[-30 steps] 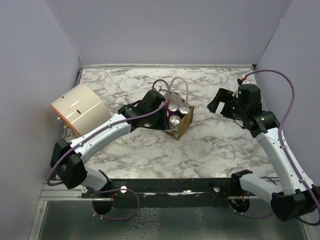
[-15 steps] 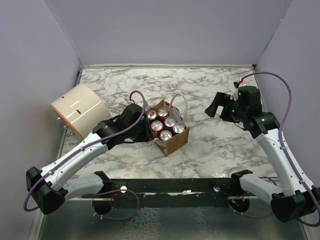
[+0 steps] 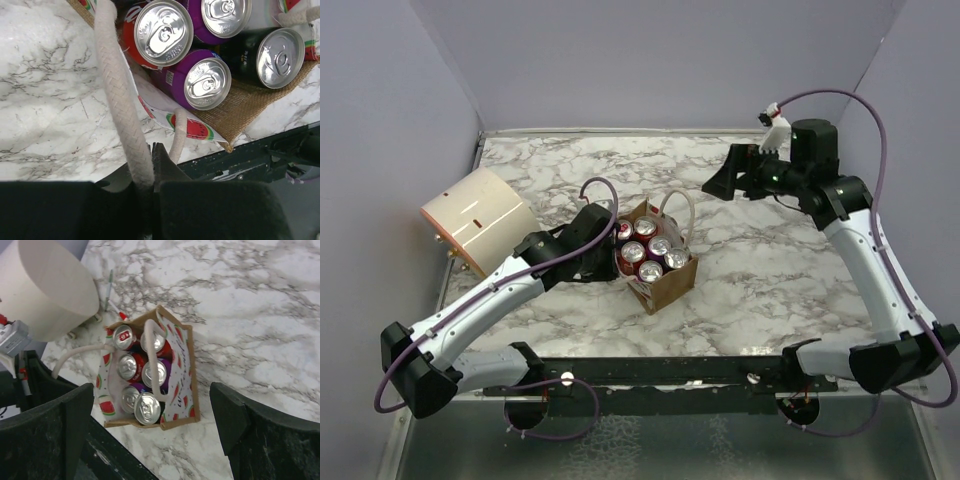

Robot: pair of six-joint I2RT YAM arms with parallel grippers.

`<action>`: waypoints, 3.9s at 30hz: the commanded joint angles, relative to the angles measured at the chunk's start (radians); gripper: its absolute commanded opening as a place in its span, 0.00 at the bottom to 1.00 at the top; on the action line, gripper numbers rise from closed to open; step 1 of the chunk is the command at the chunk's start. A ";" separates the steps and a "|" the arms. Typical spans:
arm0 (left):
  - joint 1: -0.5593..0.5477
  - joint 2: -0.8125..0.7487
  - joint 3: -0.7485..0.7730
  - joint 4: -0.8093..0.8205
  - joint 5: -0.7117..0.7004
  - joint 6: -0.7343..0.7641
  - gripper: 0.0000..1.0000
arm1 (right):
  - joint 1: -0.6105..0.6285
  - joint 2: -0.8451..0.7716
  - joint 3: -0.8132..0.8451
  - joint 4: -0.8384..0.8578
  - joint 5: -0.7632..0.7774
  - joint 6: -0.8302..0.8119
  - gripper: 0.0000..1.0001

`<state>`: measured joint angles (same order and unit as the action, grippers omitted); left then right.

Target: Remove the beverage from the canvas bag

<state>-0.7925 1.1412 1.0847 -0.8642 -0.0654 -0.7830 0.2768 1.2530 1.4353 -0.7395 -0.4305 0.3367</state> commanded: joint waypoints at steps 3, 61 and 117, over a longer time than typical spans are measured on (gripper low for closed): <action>0.002 0.015 0.045 -0.039 -0.089 0.054 0.11 | 0.117 0.137 0.167 0.000 -0.125 -0.070 0.95; 0.010 0.019 -0.008 -0.013 -0.035 0.044 0.10 | 0.579 0.399 0.013 -0.321 0.534 -0.141 0.56; 0.019 -0.001 -0.011 0.004 -0.018 0.056 0.10 | 0.631 0.381 0.252 -0.432 0.614 -0.074 0.20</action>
<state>-0.7788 1.1656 1.0718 -0.8753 -0.1112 -0.7120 0.8974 1.6752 1.5925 -1.1488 0.1497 0.2432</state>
